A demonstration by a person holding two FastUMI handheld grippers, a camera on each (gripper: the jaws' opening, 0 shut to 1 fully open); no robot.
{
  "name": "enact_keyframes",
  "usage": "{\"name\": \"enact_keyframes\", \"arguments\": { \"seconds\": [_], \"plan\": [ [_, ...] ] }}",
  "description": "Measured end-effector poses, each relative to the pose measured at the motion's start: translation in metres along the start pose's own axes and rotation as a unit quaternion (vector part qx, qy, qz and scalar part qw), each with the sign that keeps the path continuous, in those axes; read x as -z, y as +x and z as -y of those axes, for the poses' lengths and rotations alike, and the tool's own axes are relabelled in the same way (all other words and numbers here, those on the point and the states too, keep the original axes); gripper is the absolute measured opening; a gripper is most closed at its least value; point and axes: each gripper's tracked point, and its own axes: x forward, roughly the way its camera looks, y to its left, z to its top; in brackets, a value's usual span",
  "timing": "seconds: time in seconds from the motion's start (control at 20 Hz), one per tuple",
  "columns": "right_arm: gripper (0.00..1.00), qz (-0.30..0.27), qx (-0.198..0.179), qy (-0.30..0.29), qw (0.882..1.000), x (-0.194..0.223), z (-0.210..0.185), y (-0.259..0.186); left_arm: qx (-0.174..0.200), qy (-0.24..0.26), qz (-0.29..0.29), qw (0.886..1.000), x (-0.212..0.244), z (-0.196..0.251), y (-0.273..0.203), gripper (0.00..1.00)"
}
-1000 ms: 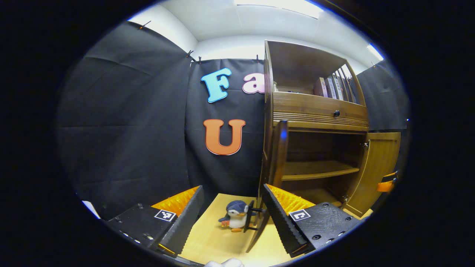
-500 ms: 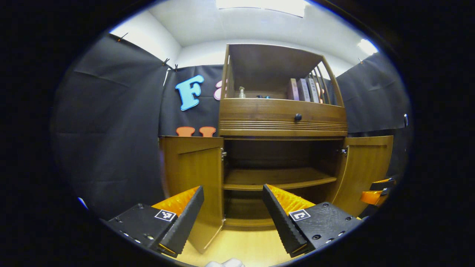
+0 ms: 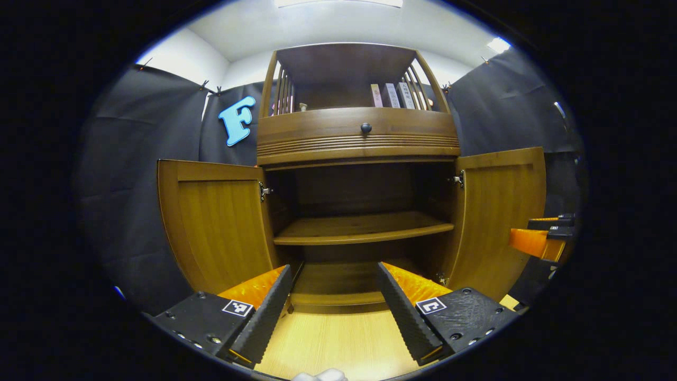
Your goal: Open the right door of the double-door shoe cabinet with the right hand, and open the left door with the left hand.
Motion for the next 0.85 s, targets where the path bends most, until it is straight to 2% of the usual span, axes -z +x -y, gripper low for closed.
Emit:
{"name": "enact_keyframes", "arguments": {
  "seconds": [0.15, 0.35, 0.4, 0.5, 0.55, 0.85],
  "plan": [
    [0.99, 0.003, 0.001, -0.001, 1.000, -0.003, 0.001, 0.004, 0.004, -0.005, -0.002, 1.000, 0.000, 0.003, 0.000, 0.96],
    [0.99, 0.008, 0.001, -0.007, 1.000, -0.009, -0.002, 0.005, -0.013, 0.003, 0.007, 1.000, -0.009, -0.012, 0.003, 0.96],
    [1.00, 0.010, 0.001, -0.007, 1.000, -0.010, -0.003, 0.005, -0.015, 0.002, 0.010, 1.000, -0.011, -0.015, 0.003, 1.00],
    [0.99, 0.010, 0.004, -0.007, 1.000, -0.011, -0.004, 0.005, -0.017, 0.000, 0.013, 1.000, -0.015, -0.020, 0.005, 1.00],
    [0.99, 0.010, 0.006, -0.008, 1.000, -0.011, -0.005, 0.004, -0.017, 0.000, 0.013, 1.000, -0.015, -0.022, 0.006, 0.95],
    [0.99, 0.008, 0.019, -0.013, 1.000, -0.009, -0.010, 0.004, -0.007, 0.000, 0.011, 1.000, -0.014, -0.029, 0.007, 0.96]
  ]
}}
